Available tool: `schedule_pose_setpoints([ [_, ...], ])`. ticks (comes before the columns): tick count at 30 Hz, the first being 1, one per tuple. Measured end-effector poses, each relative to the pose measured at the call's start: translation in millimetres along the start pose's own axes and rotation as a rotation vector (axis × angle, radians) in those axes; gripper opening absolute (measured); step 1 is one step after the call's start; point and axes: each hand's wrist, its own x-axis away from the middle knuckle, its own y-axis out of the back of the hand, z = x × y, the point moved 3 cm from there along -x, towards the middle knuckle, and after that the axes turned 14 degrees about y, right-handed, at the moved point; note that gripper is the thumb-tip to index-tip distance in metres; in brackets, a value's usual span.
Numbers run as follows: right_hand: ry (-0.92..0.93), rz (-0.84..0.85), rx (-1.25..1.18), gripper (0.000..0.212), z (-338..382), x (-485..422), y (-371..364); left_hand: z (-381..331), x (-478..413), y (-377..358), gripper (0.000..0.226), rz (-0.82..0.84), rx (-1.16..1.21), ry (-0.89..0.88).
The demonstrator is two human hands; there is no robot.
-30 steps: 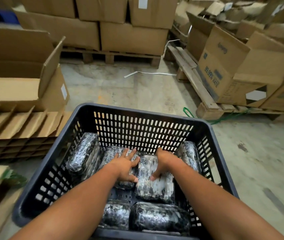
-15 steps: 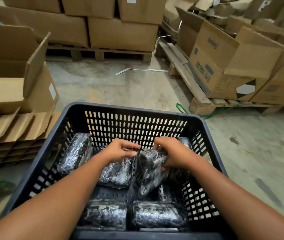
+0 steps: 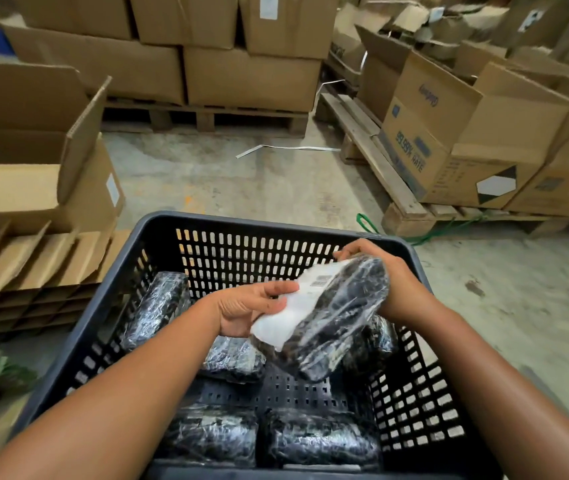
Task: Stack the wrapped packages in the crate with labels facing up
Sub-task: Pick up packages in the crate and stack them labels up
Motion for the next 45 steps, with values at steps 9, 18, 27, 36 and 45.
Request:
schedule_pose_setpoints([
  [9, -0.354, 0.225, -0.272, 0.078, -15.6, 6.7, -8.3, 20.0, 2.4, 33.1, 0.058, -0.358, 0.02, -0.037],
  [18, -0.476, 0.624, 0.422, 0.159, -35.5, 10.9, -98.3, 40.8, -29.2, 25.3, 0.073, -0.637, -0.248, -0.031],
  [27, -0.518, 0.701, 0.484, 0.147, -61.8, 39.0, -121.3, 63.4, -68.7, 11.3, 0.13, -0.868, -1.214, 0.299],
  [36, -0.42, 0.567, 0.472, 0.074, -48.7, 18.3, -104.6, 74.5, -75.6, 6.5, 0.132, -0.832, -1.572, 0.393],
  [45, -0.547, 0.28, 0.805, 0.055, -39.7, 14.2, -38.4, 76.7, -73.7, 17.5, 0.132, -0.826, -1.652, 0.346],
])
